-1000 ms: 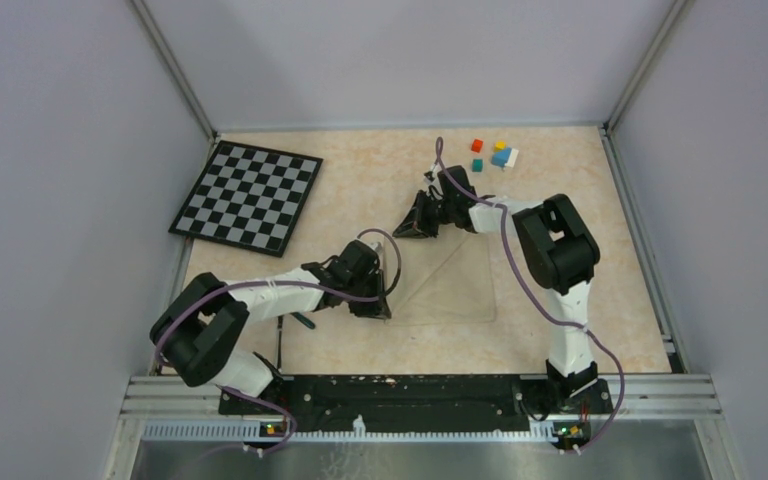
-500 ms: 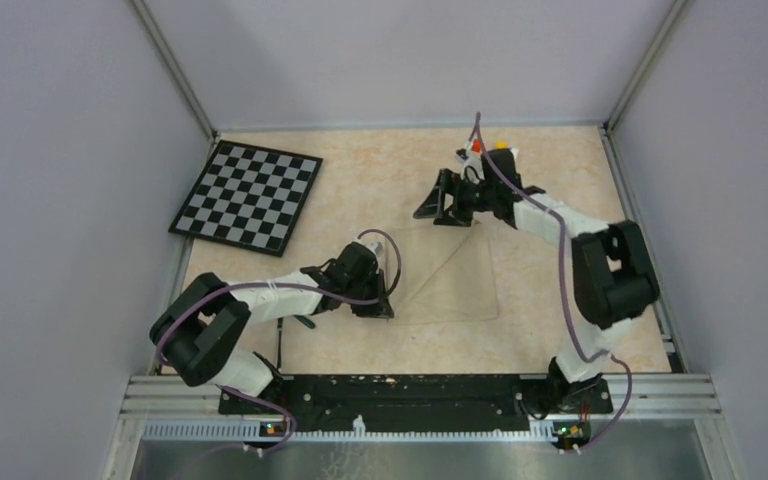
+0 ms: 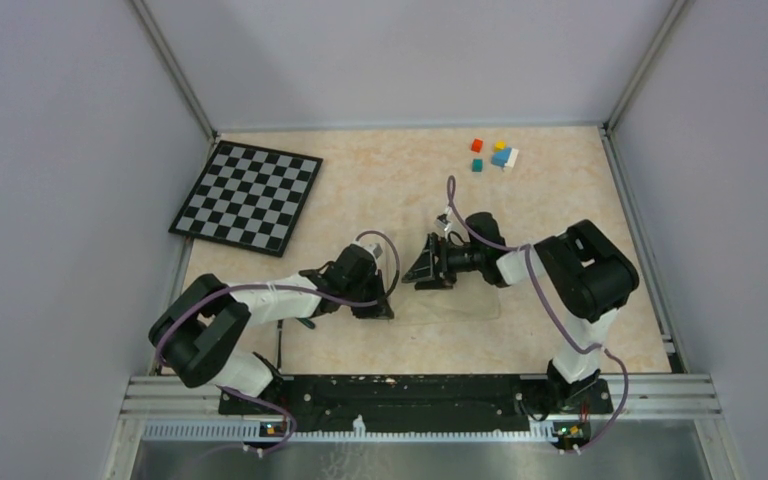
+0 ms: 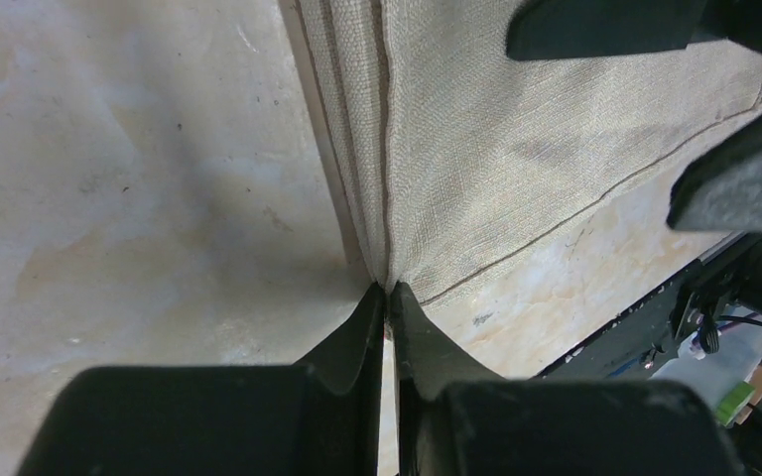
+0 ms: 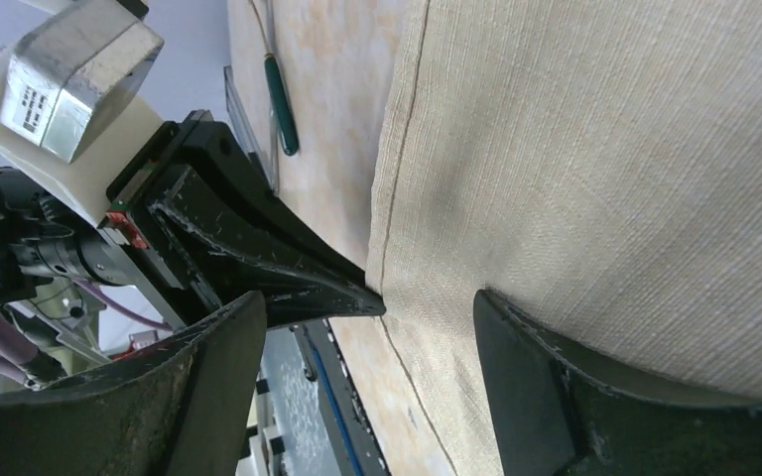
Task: Fold the napkin into a case and place the utensils inside
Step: Smooth out the upper triangle-folded napkin at the center of the board.
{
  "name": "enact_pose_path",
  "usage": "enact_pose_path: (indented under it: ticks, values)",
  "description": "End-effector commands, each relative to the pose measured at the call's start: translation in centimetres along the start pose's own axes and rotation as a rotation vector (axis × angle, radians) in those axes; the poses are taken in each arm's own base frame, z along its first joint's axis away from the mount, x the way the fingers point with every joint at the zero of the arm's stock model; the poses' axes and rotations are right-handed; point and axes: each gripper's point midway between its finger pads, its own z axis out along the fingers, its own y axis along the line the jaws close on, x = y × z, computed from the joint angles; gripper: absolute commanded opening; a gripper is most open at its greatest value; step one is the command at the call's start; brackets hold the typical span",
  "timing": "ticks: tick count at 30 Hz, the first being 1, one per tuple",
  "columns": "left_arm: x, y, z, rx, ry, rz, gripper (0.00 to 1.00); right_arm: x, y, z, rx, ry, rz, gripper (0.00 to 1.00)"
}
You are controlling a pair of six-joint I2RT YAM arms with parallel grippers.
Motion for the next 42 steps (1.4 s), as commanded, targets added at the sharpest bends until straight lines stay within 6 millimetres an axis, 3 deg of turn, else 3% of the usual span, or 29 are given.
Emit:
enact_pose_path:
  ticks: [1, 3, 5, 7, 11, 15, 18, 20, 23, 26, 31, 38, 42]
  values:
    - [2.3, 3.2, -0.4, -0.116, 0.058, -0.006, 0.1, -2.3, 2.1, -0.1, -0.128, -0.064, -0.092, 0.74]
    - [1.4, 1.5, -1.3, -0.067, 0.044, 0.009, 0.14, -2.3, 2.8, -0.5, -0.136, -0.072, -0.093, 0.74]
    - [-0.4, -1.5, -2.8, 0.021, 0.003, 0.039, 0.2, -2.2, 3.2, -1.1, -0.124, -0.071, -0.096, 0.74]
    - [-3.3, -4.3, -4.9, 0.084, -0.074, 0.052, 0.25, -2.5, 3.5, -1.7, -0.104, -0.083, -0.09, 0.75]
    - [-9.8, -6.9, -7.2, 0.176, -0.22, 0.032, 0.24, -3.2, 2.6, -2.2, -0.059, -0.101, -0.068, 0.73]
    - [-14.3, -6.9, -5.4, 0.221, -0.206, -0.009, 0.12, -3.1, 2.5, -2.0, -0.082, -0.099, -0.03, 0.62]
    - [-16.0, -6.5, -2.7, 0.218, -0.157, -0.031, 0.01, -3.2, 2.5, -2.0, -0.096, -0.105, -0.023, 0.58]
    - [-17.0, -6.5, -1.1, 0.238, -0.16, -0.022, 0.0, -3.2, 2.2, -1.9, -0.092, -0.103, -0.022, 0.53]
    - [-17.8, -5.8, 1.4, 0.229, -0.154, -0.013, 0.0, -3.1, 1.6, -1.7, -0.083, -0.095, -0.018, 0.48]
    - [-17.9, -3.6, 3.1, 0.151, -0.151, -0.038, 0.0, -2.9, 1.0, -1.4, -0.081, -0.086, -0.003, 0.47]
    - [-16.6, 0.5, 4.6, 0.048, -0.132, -0.09, 0.0, -2.8, -0.4, -1.2, -0.059, -0.09, -0.003, 0.59]
    - [-13.9, 4.3, 6.1, -0.049, -0.052, -0.142, 0.0, -6.0, -3.8, -2.9, -0.011, -0.182, 0.033, 0.63]
    - [-13.4, 5.2, 6.2, -0.06, -0.046, -0.147, 0.0, -8.3, -6.0, -4.8, 0.019, -0.277, 0.079, 0.64]
